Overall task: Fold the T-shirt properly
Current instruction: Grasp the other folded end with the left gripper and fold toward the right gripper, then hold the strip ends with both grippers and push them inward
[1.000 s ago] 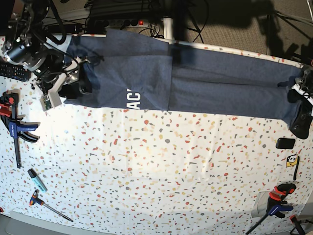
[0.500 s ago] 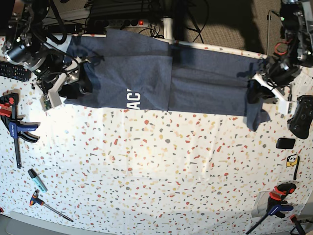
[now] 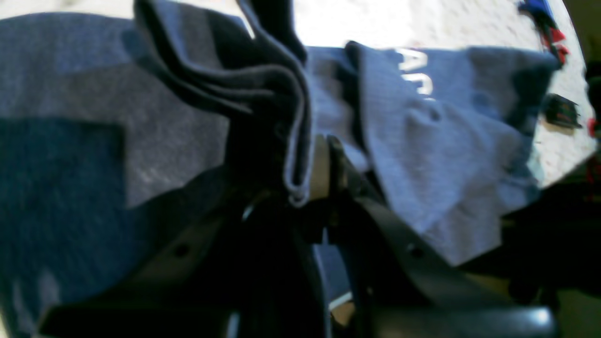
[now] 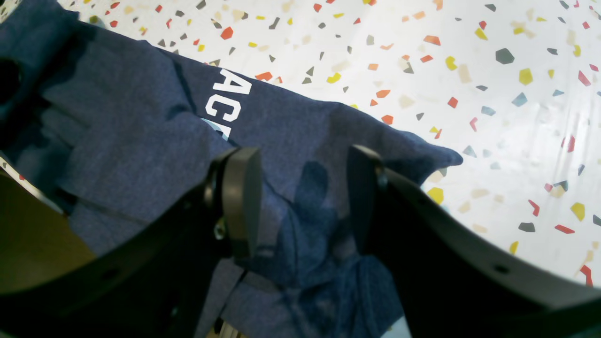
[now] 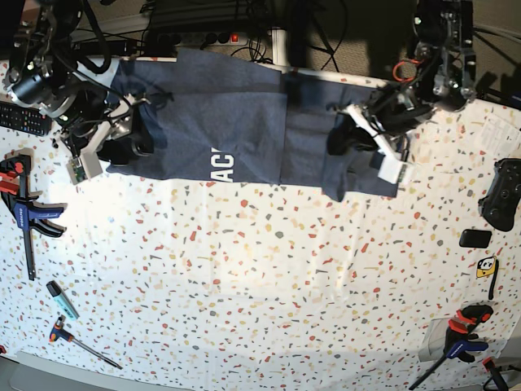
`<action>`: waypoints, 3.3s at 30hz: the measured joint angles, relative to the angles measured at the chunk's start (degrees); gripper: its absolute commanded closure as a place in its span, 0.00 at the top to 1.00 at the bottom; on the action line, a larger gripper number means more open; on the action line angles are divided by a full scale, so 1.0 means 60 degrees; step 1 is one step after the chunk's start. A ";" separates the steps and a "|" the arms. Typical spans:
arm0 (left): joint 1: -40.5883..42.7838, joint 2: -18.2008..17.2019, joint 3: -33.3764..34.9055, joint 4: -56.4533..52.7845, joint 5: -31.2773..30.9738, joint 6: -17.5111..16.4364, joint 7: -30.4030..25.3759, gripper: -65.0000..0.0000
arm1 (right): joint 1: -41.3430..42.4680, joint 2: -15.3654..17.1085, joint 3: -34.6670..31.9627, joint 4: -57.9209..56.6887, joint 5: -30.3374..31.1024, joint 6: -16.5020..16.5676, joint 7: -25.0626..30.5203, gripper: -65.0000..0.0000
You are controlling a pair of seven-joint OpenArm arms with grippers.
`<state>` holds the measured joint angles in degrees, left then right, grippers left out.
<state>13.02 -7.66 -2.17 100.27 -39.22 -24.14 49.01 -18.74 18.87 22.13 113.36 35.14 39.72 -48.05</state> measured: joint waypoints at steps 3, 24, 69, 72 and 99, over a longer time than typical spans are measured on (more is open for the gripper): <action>0.0004 -0.0018 0.0561 0.0000 0.0211 0.0291 -0.0328 0.00 | -0.0004 0.0000 0.0000 0.0000 0.0000 0.0000 0.0000 0.46; -0.0036 0.0033 0.1504 0.0000 0.0601 0.0863 -0.1683 0.36 | 0.0000 0.0000 0.0000 0.0000 -0.0004 0.0000 0.0000 0.46; -0.0135 -0.1078 -0.0739 -0.0004 0.1038 0.0280 -0.1730 0.36 | 0.1249 0.1264 -0.0015 -0.3898 0.1253 -0.0219 -0.2903 0.46; -0.0131 -0.1071 -0.0739 -0.0004 0.1035 0.0280 -0.1865 0.36 | 0.1300 0.1446 0.0004 -0.3905 0.1246 -0.0219 -0.2892 0.46; -0.0157 -0.1075 -0.0739 -0.0004 0.1035 0.0280 -0.1927 0.36 | 0.1377 0.0943 0.0047 -0.5533 0.3949 0.0004 -0.3421 0.05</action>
<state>12.08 -14.11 -6.61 100.25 -33.01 -22.46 37.45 -10.48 24.53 22.41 80.16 58.83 39.75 -68.58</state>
